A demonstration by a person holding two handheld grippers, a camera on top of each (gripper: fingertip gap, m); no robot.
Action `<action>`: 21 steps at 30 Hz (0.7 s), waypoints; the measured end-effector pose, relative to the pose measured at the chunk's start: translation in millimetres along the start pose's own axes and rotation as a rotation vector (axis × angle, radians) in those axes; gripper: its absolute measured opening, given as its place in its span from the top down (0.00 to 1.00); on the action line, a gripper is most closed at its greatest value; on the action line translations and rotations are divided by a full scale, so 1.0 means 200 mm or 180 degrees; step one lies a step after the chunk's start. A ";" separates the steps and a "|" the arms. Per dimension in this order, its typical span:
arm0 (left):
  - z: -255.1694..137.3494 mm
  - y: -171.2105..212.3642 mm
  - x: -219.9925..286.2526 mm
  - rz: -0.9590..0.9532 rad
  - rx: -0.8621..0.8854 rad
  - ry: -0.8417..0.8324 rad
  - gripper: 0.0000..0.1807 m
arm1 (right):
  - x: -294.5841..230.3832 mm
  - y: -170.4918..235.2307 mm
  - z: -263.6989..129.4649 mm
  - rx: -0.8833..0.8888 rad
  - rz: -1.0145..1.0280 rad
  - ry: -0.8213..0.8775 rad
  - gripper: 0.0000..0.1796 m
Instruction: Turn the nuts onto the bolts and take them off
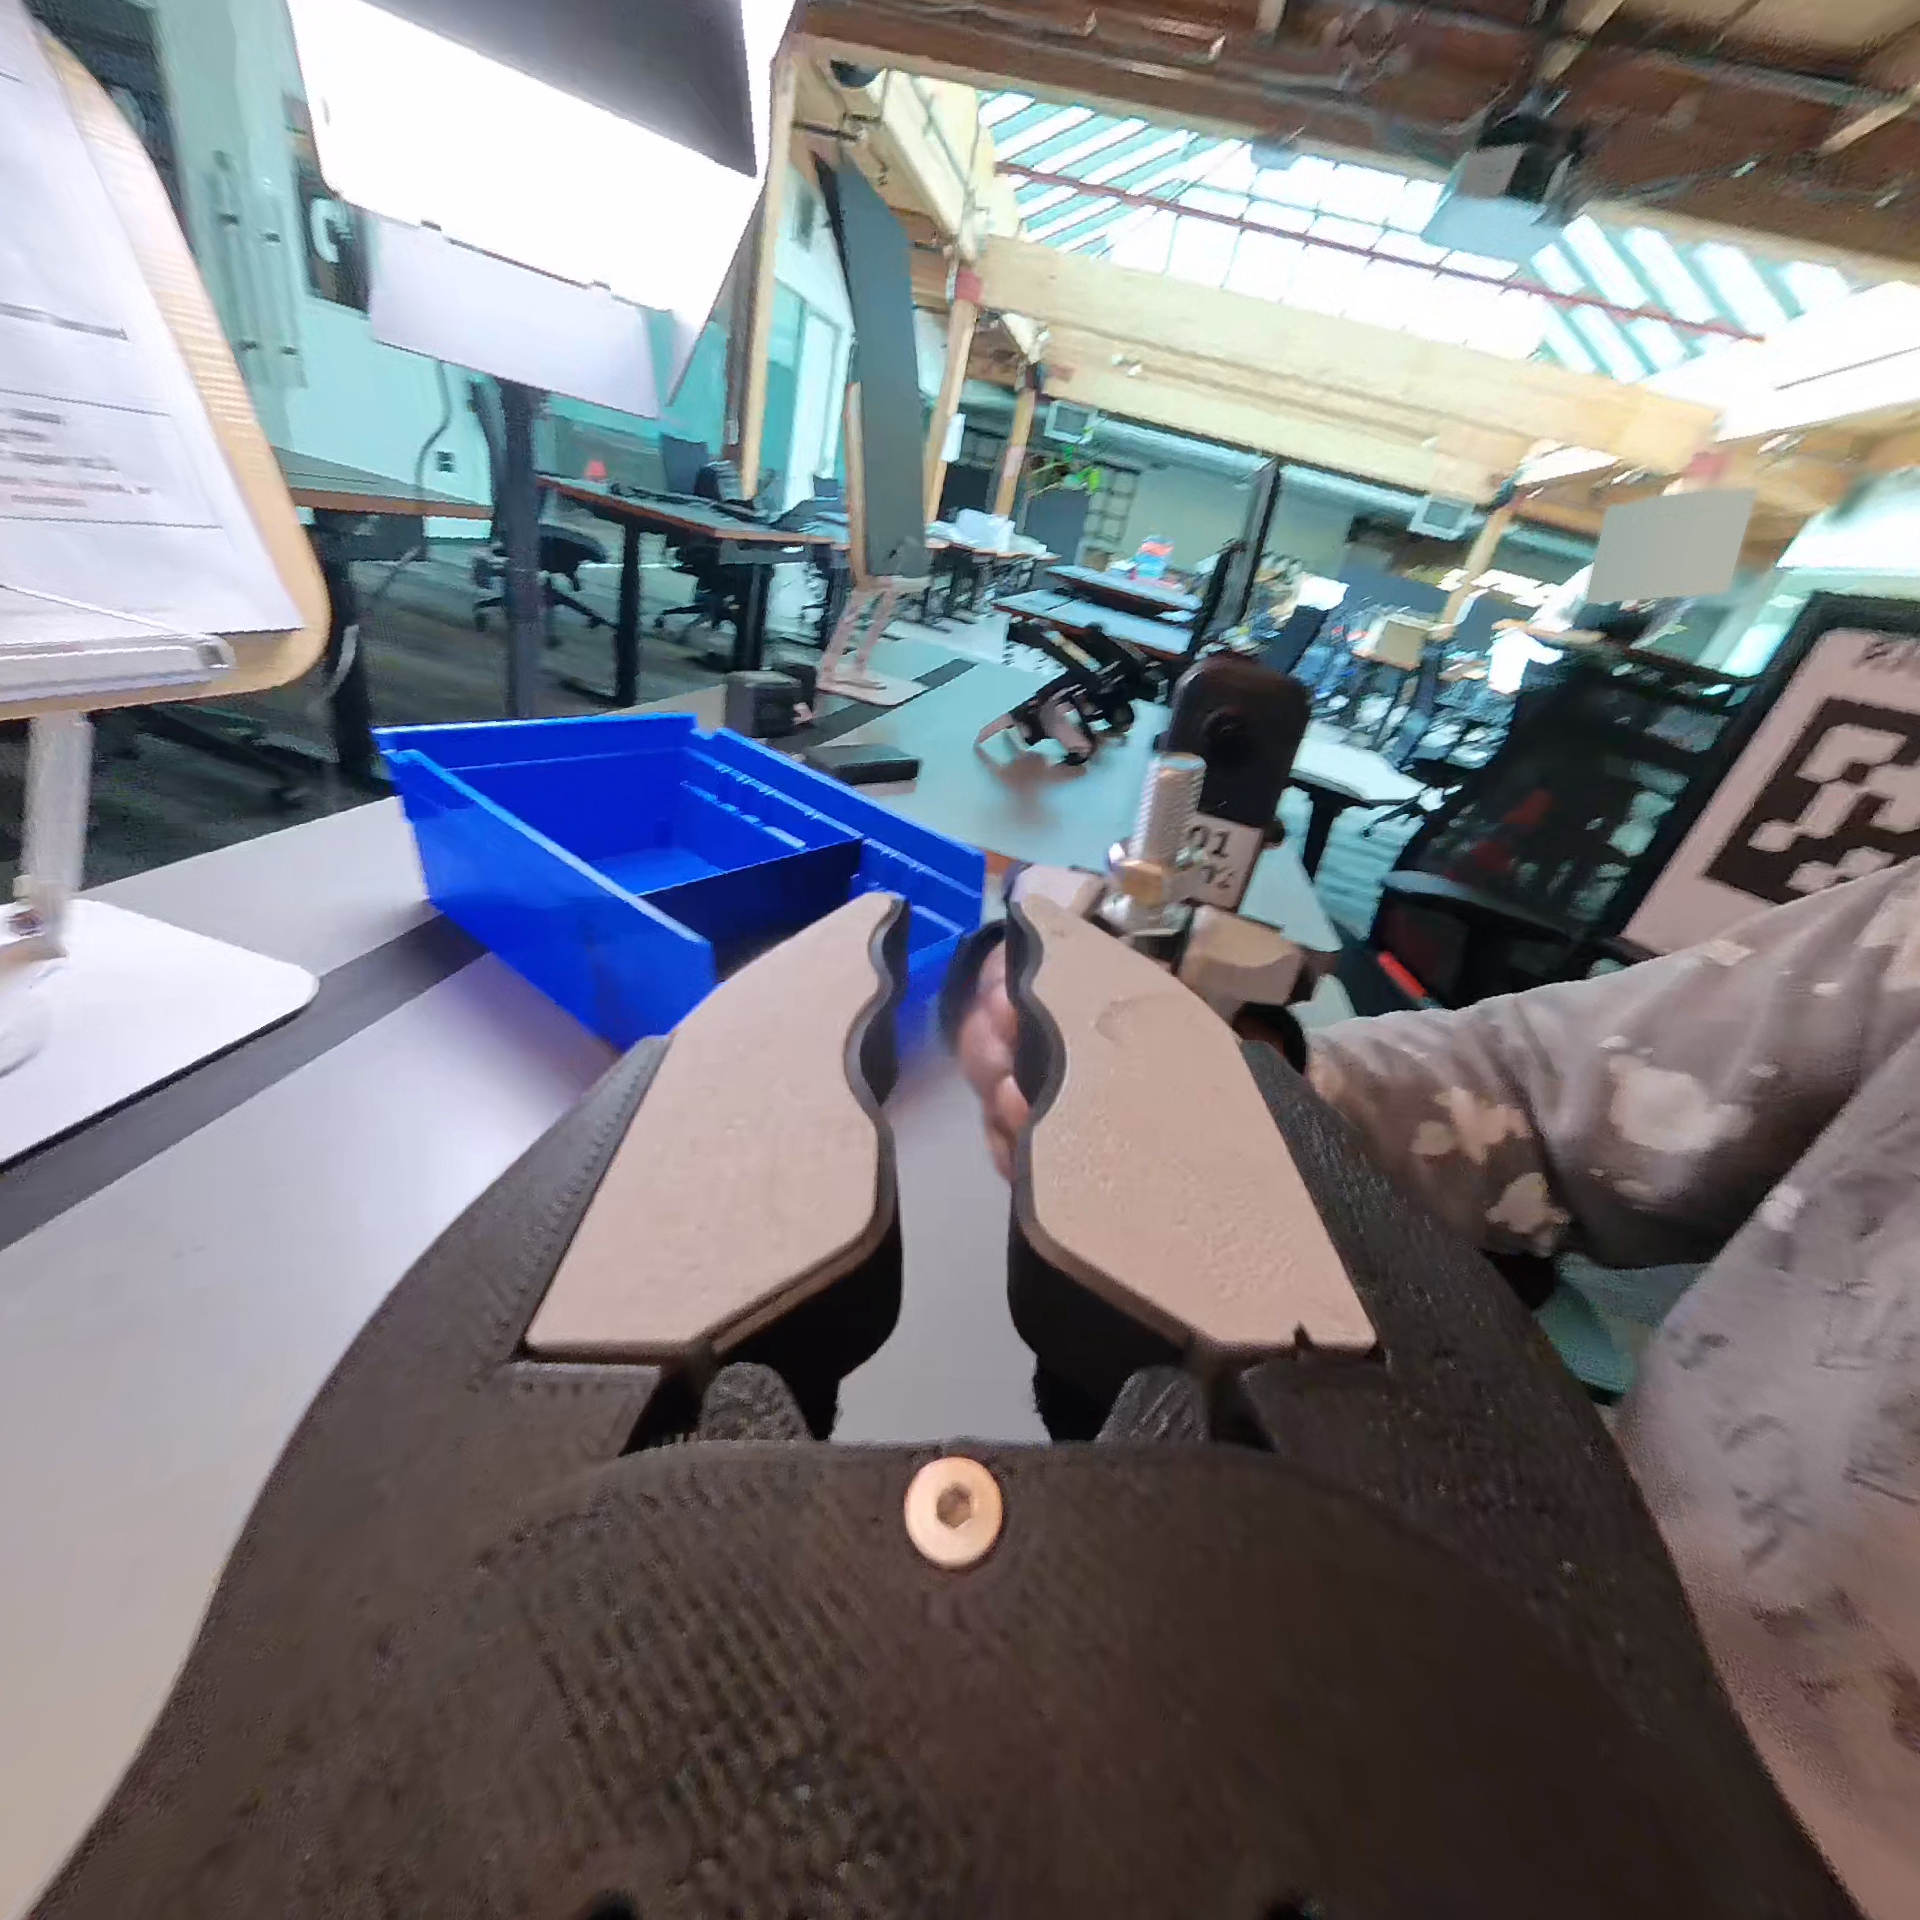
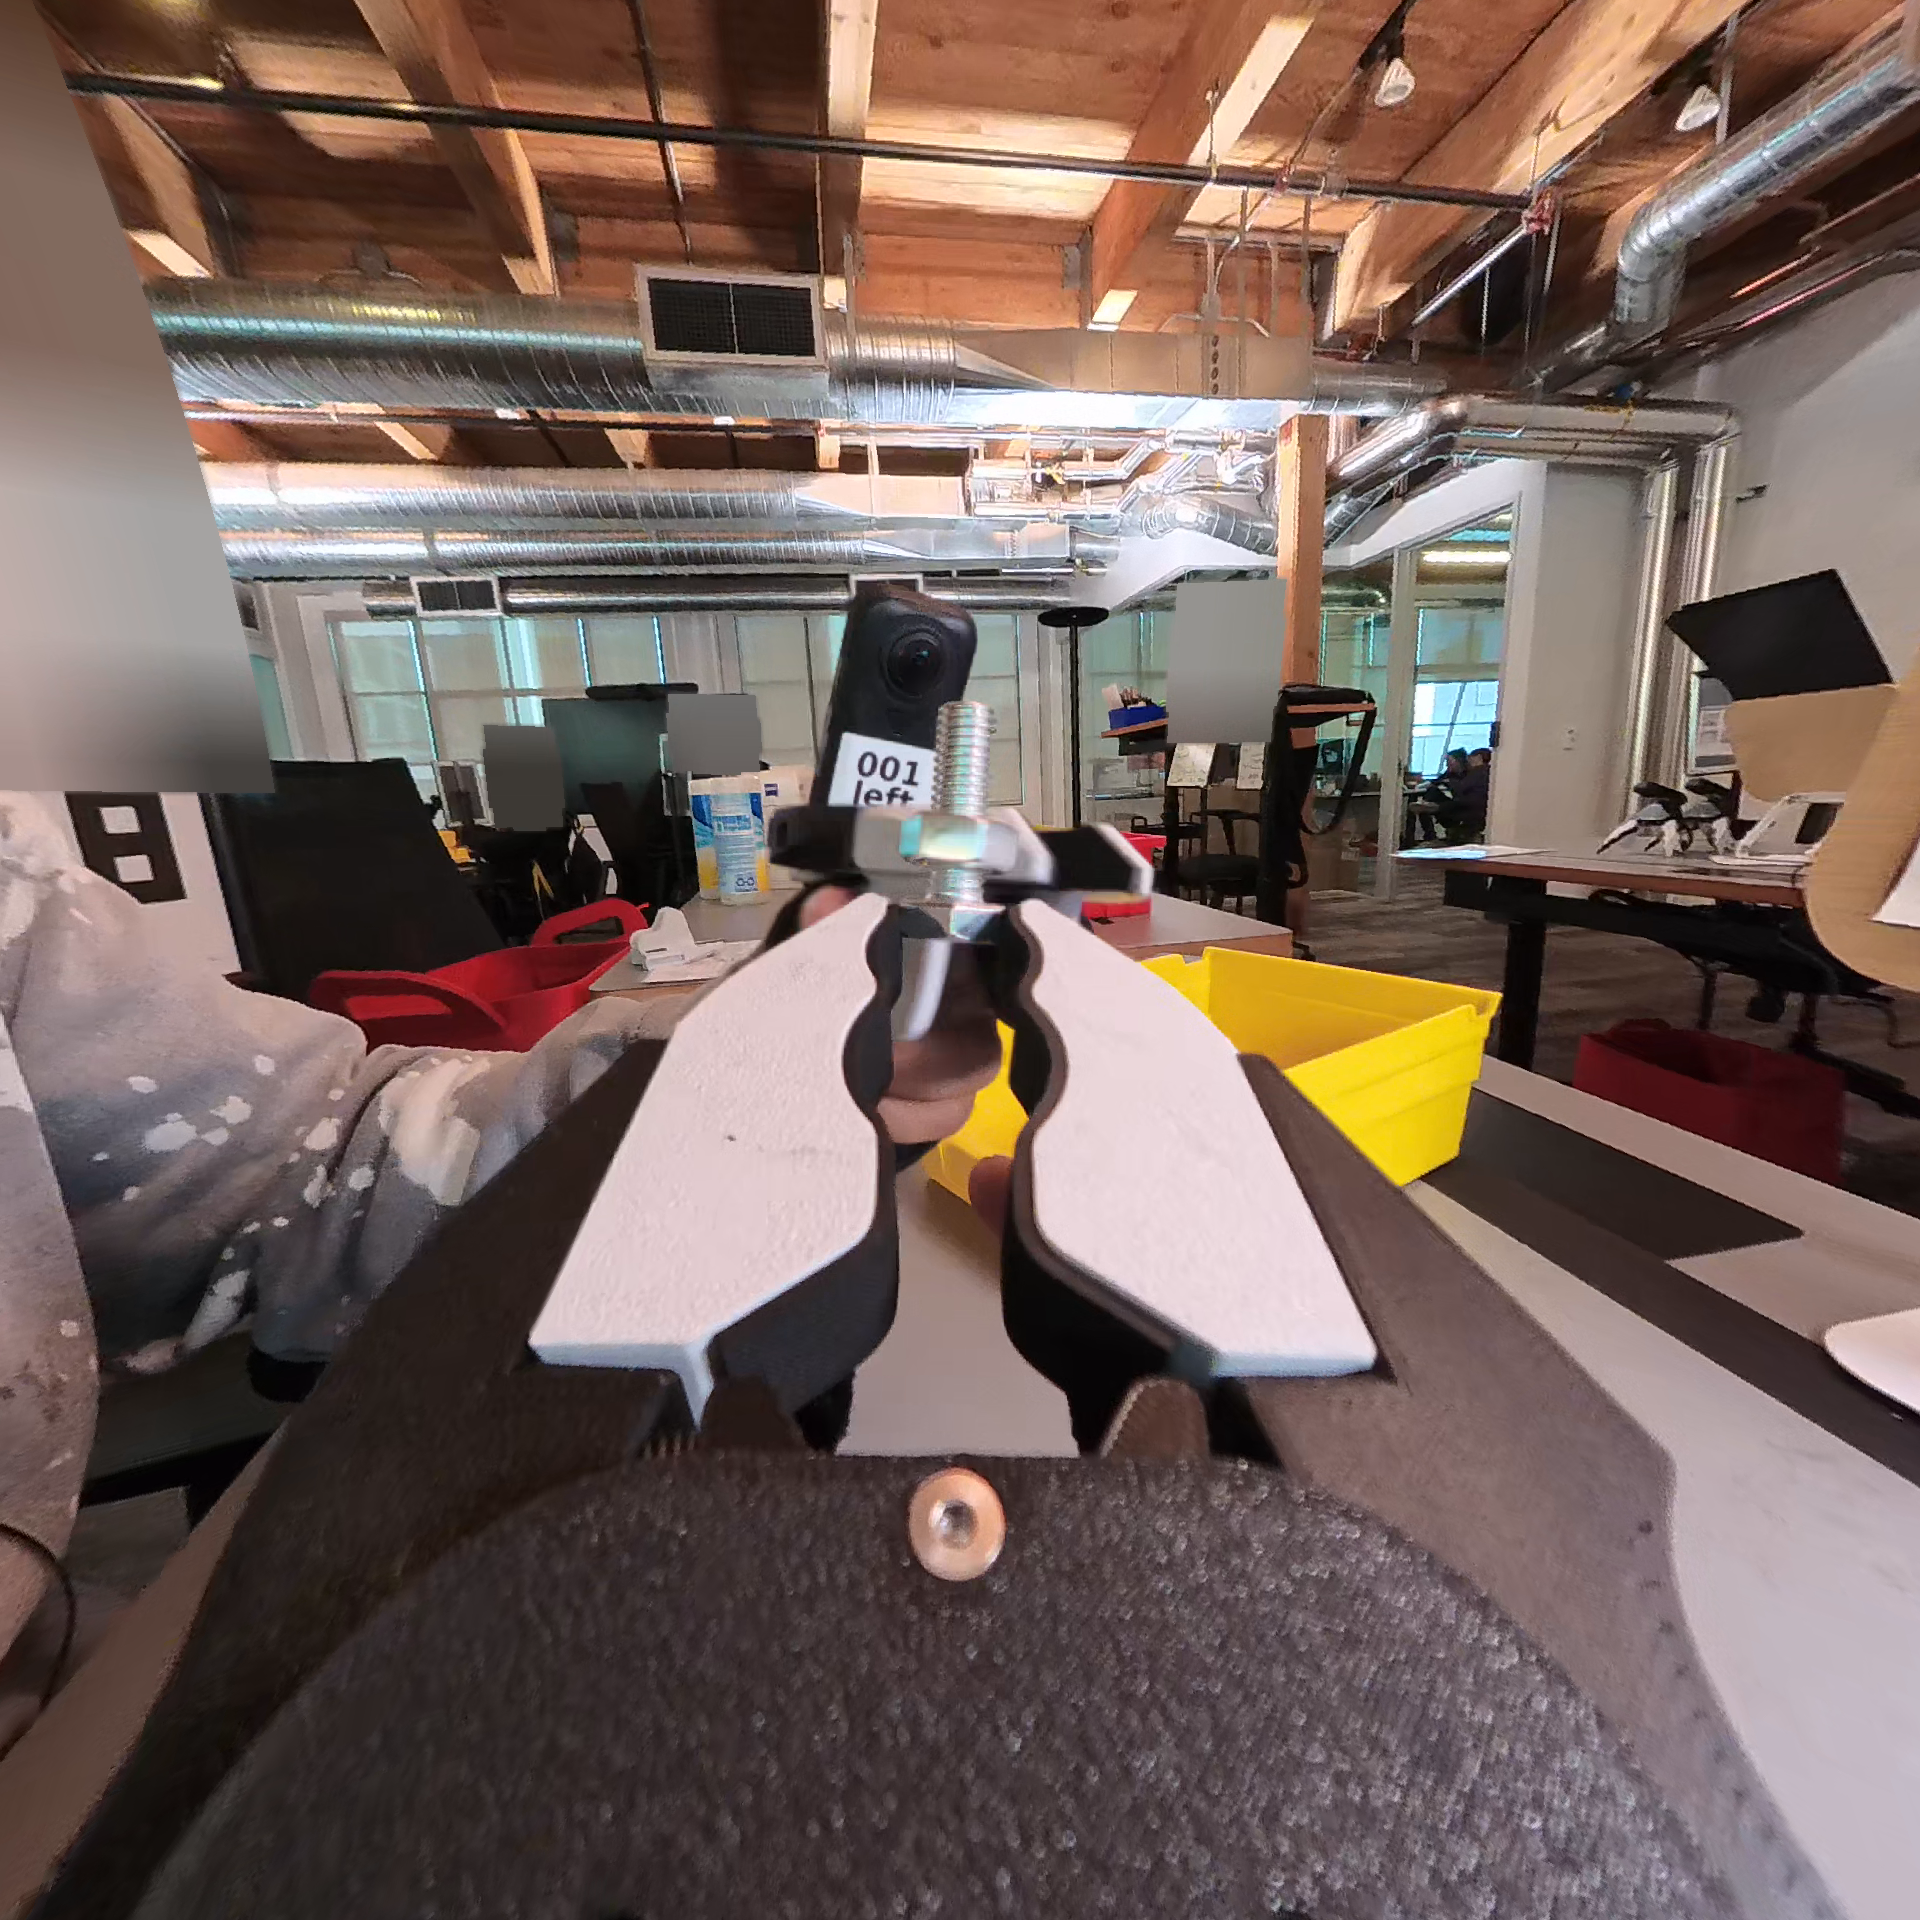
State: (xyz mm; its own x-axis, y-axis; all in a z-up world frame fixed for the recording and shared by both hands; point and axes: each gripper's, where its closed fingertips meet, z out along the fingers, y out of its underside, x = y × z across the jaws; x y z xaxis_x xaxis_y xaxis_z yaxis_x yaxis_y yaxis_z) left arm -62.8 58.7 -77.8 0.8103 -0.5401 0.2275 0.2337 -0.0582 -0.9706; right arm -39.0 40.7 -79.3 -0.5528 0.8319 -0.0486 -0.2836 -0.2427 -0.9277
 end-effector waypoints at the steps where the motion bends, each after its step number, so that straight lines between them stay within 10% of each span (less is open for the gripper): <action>1: 0.00 -0.01 0.03 -0.0024 0.0034 0.0115 0.88 | 0.01 0.01 0.00 -0.0005 0.0021 0.0022 0.90; 21: 0.06 0.04 0.12 -0.0029 -0.0064 0.0381 0.80 | 0.01 0.03 0.01 -0.0076 0.0028 0.0084 0.90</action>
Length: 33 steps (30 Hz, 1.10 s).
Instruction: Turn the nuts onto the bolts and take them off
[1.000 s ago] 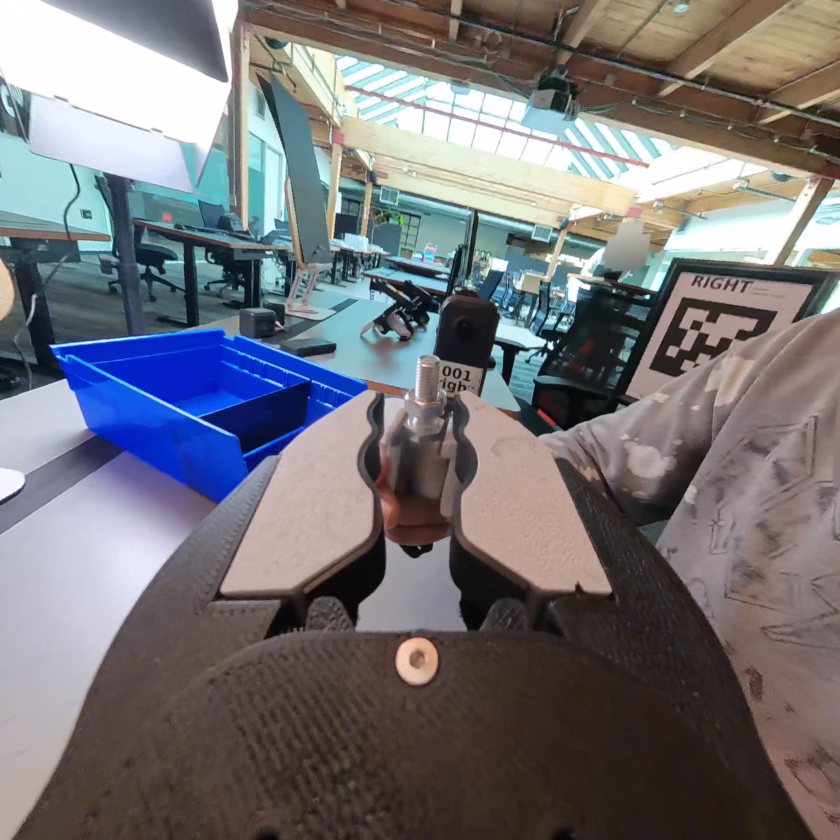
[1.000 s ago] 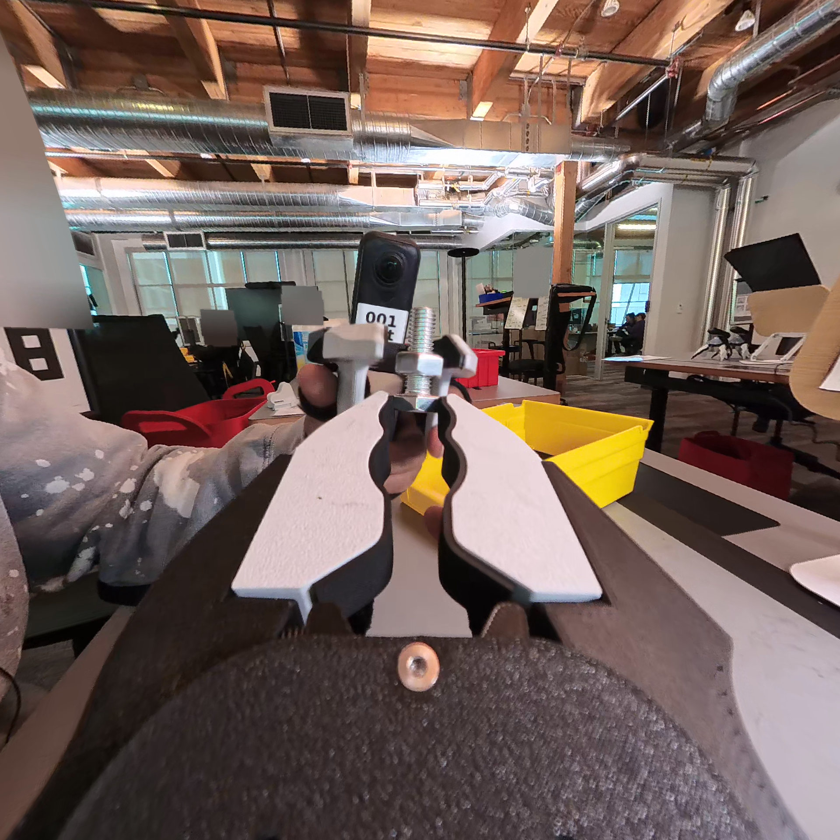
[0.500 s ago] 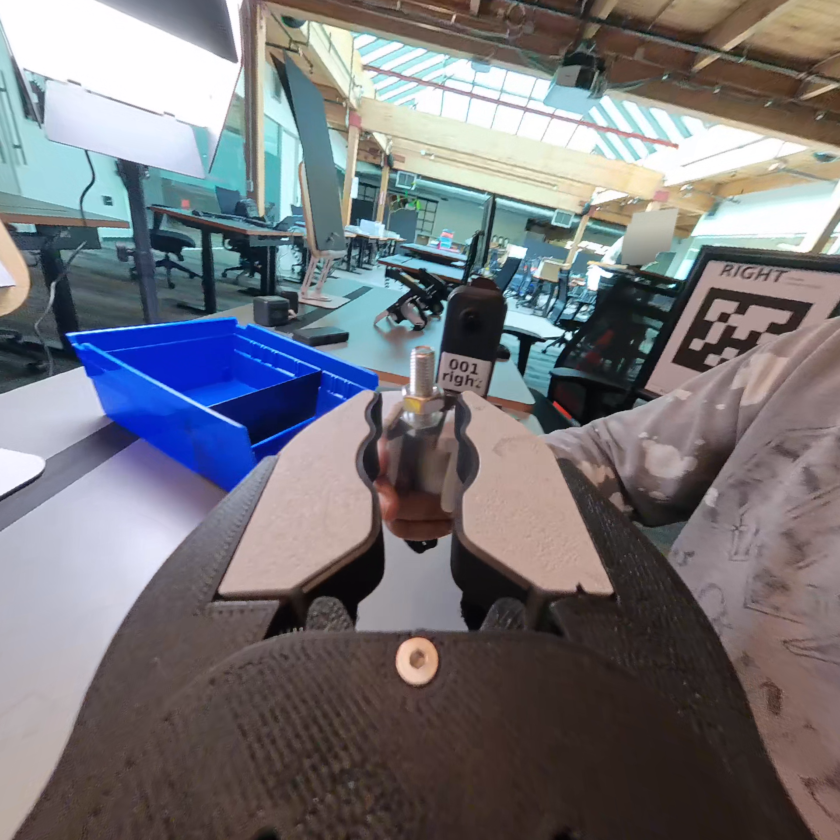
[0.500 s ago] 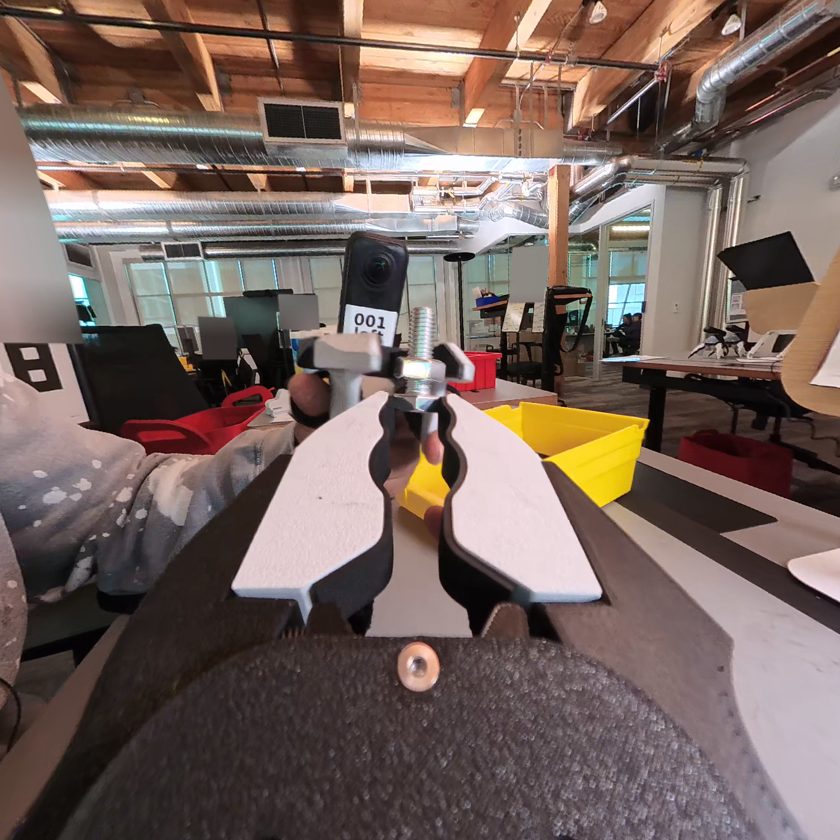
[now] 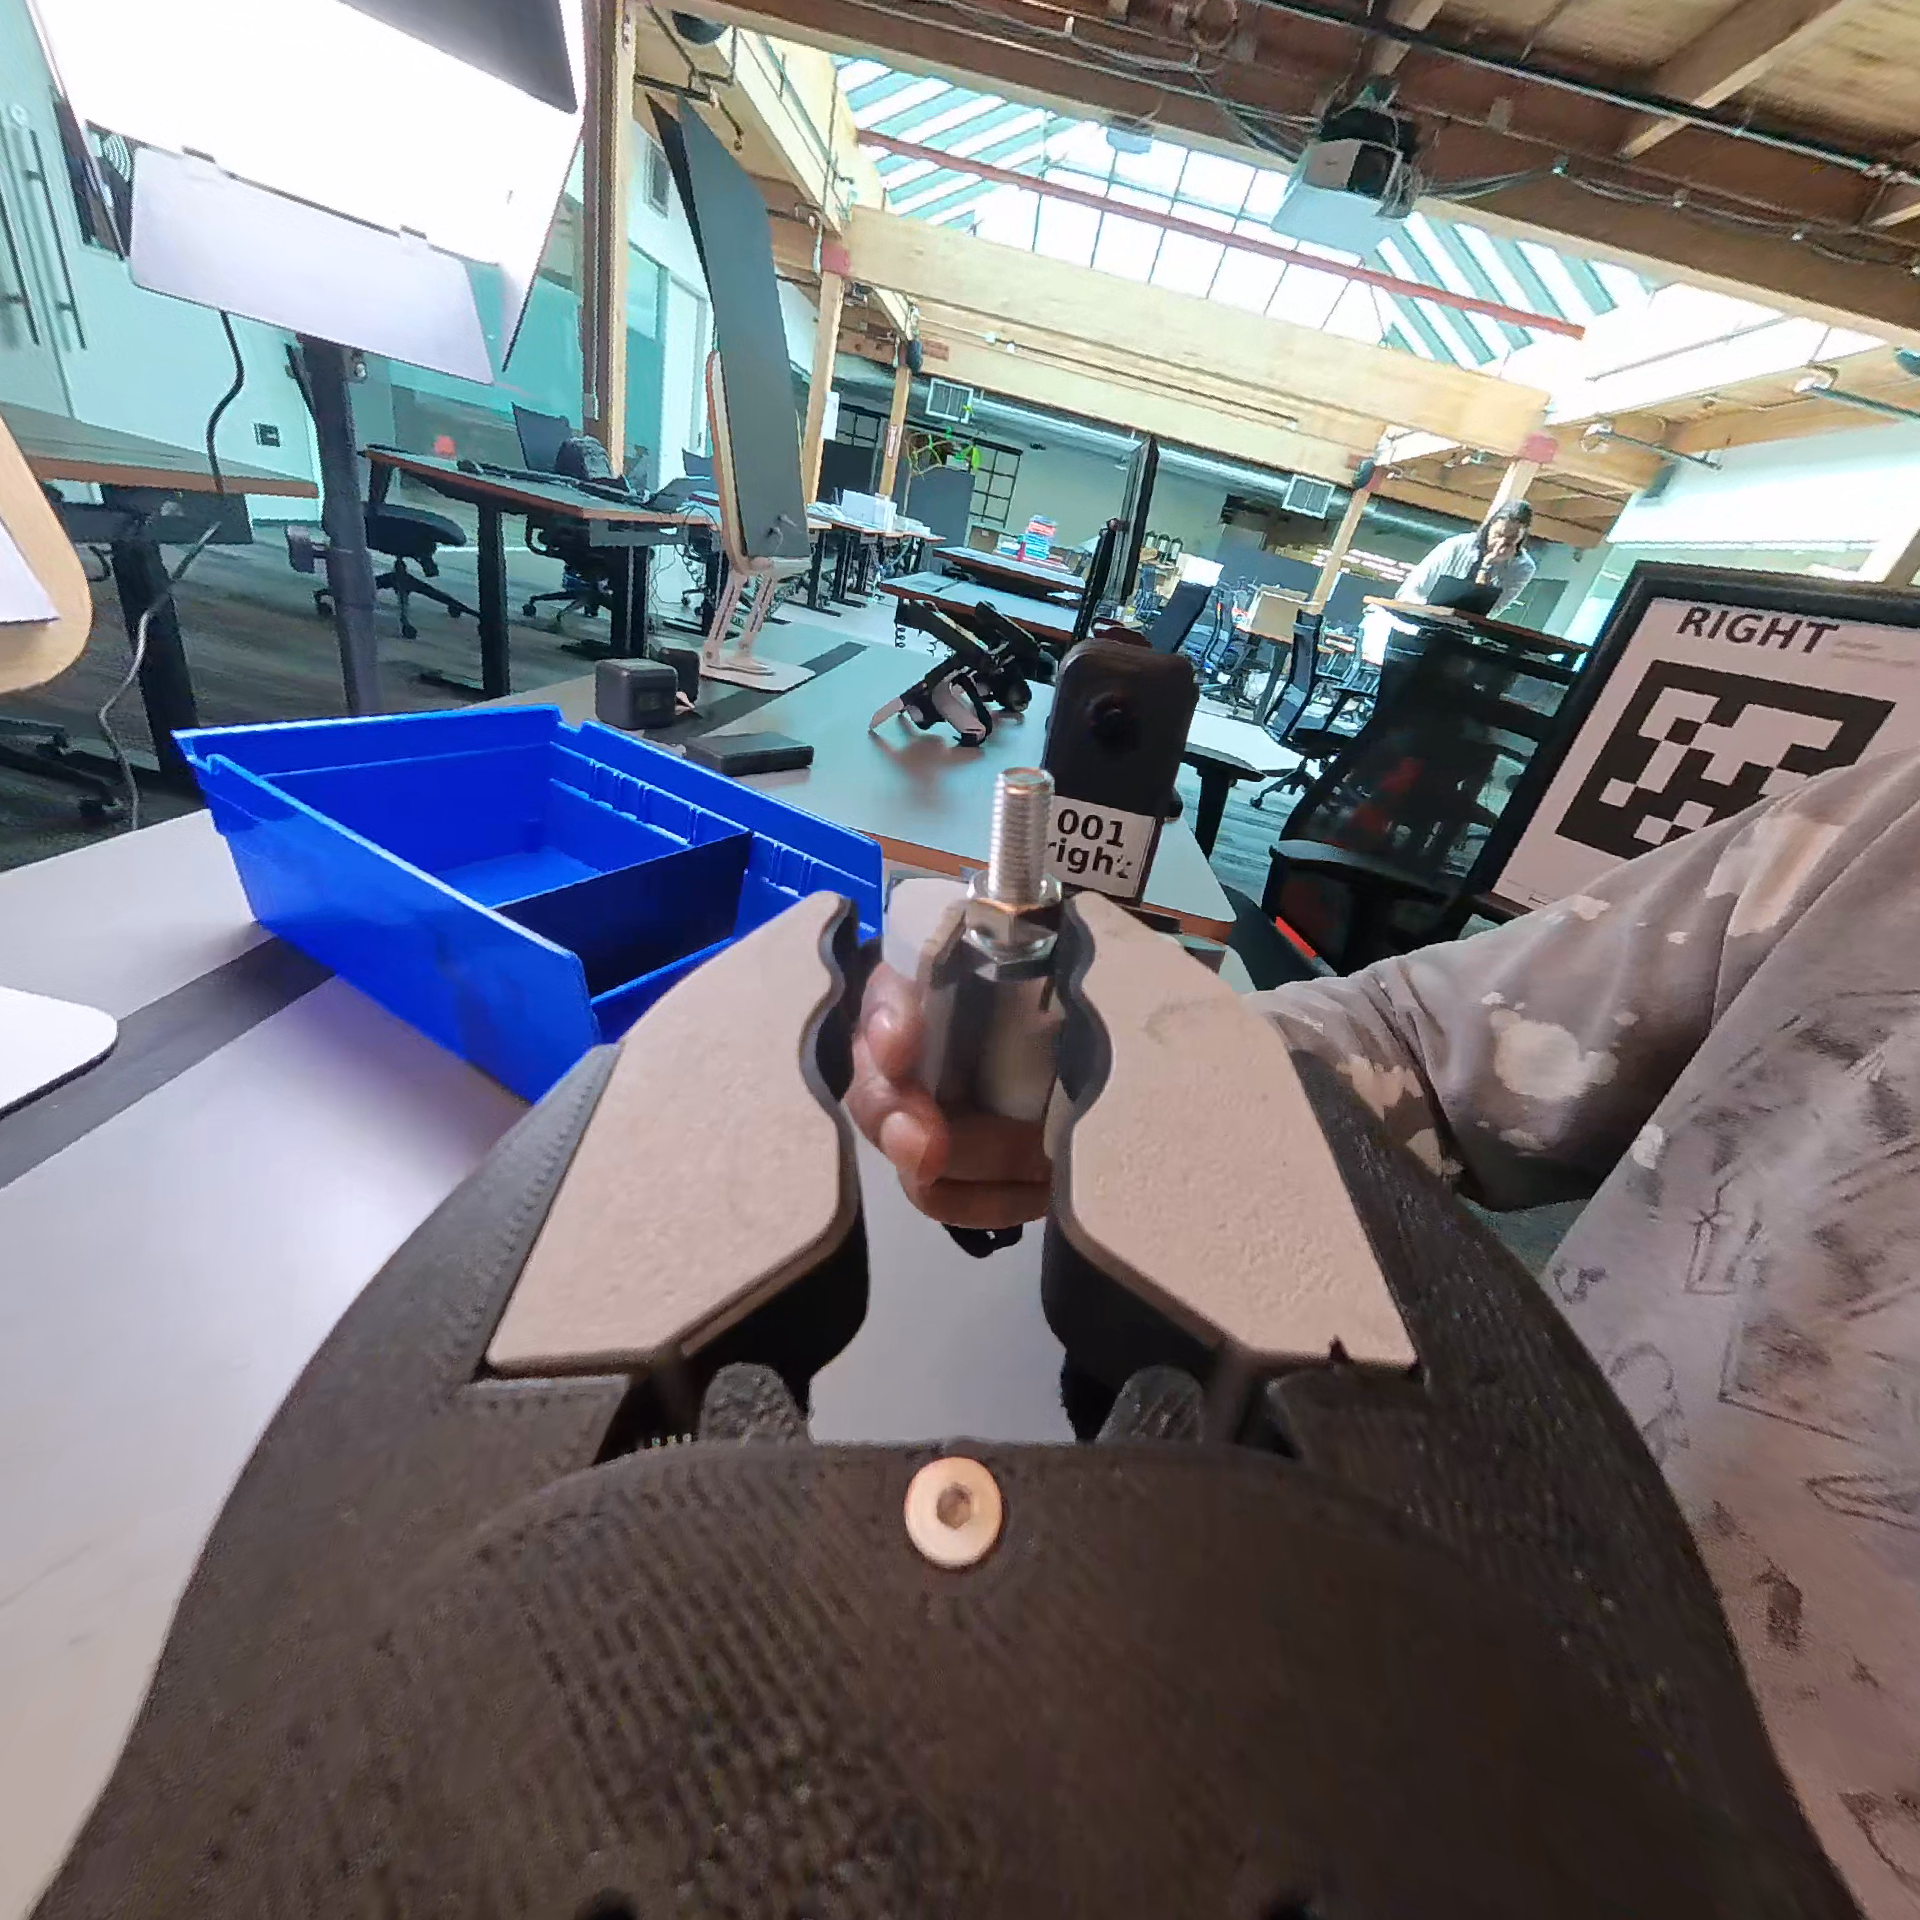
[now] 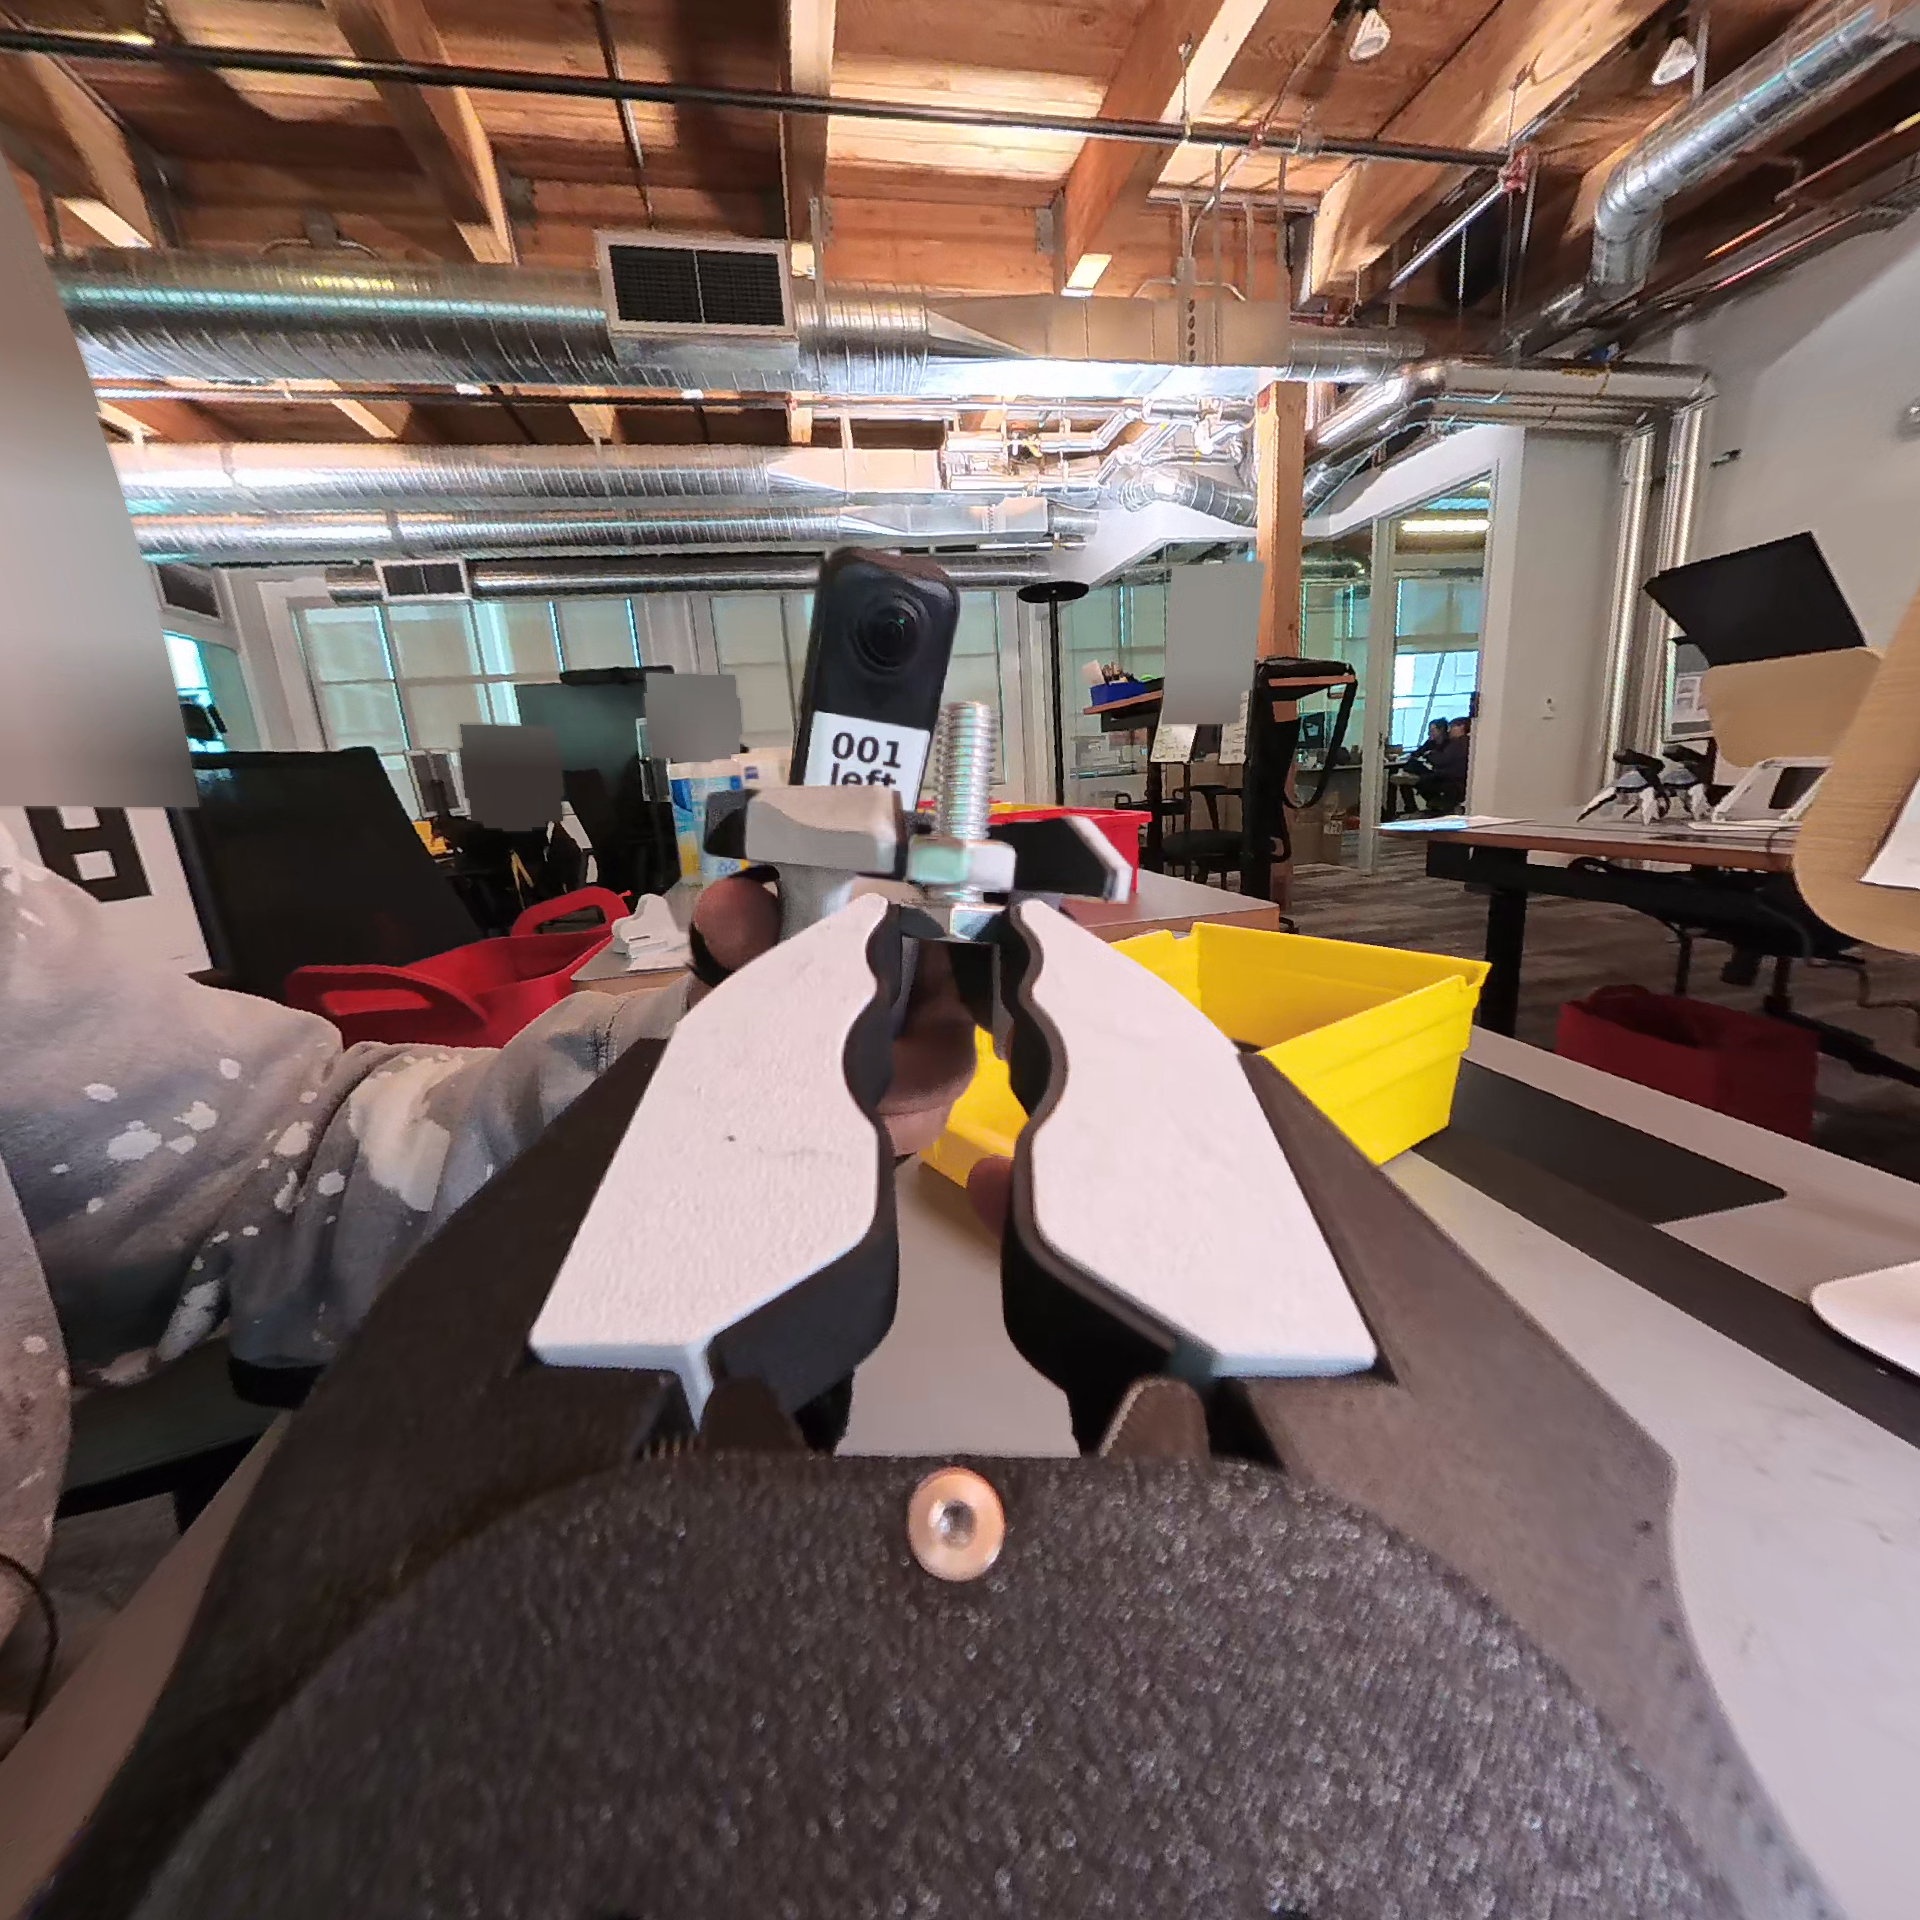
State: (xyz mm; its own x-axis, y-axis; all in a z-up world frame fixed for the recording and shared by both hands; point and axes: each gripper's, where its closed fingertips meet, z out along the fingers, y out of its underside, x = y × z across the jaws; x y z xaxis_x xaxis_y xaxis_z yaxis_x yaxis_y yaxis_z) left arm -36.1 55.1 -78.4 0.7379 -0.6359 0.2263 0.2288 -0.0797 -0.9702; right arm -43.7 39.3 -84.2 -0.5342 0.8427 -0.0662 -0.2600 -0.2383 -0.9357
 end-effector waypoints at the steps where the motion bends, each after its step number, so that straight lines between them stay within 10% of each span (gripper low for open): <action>1: -0.01 0.00 -0.02 -0.0067 -0.0016 -0.0036 0.81 | 0.01 -0.01 -0.01 0.0043 0.0013 -0.0003 0.90; 2: -0.03 0.00 -0.08 -0.0129 -0.0028 -0.0264 0.91 | 0.00 -0.03 -0.02 0.0092 0.0042 -0.0081 0.90; 33: -0.03 0.06 0.03 0.0014 -0.0318 0.0210 0.83 | 0.06 0.06 0.00 -0.0284 -0.0160 0.0236 0.90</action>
State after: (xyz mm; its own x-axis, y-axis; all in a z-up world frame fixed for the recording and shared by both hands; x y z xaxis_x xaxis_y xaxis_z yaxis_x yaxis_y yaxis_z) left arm -32.5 45.3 -88.1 0.6946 -0.6853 0.2189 0.1588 -0.1507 -0.9757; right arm -53.5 45.9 -96.7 -0.4605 0.8867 -0.0409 -0.2106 -0.1539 -0.9654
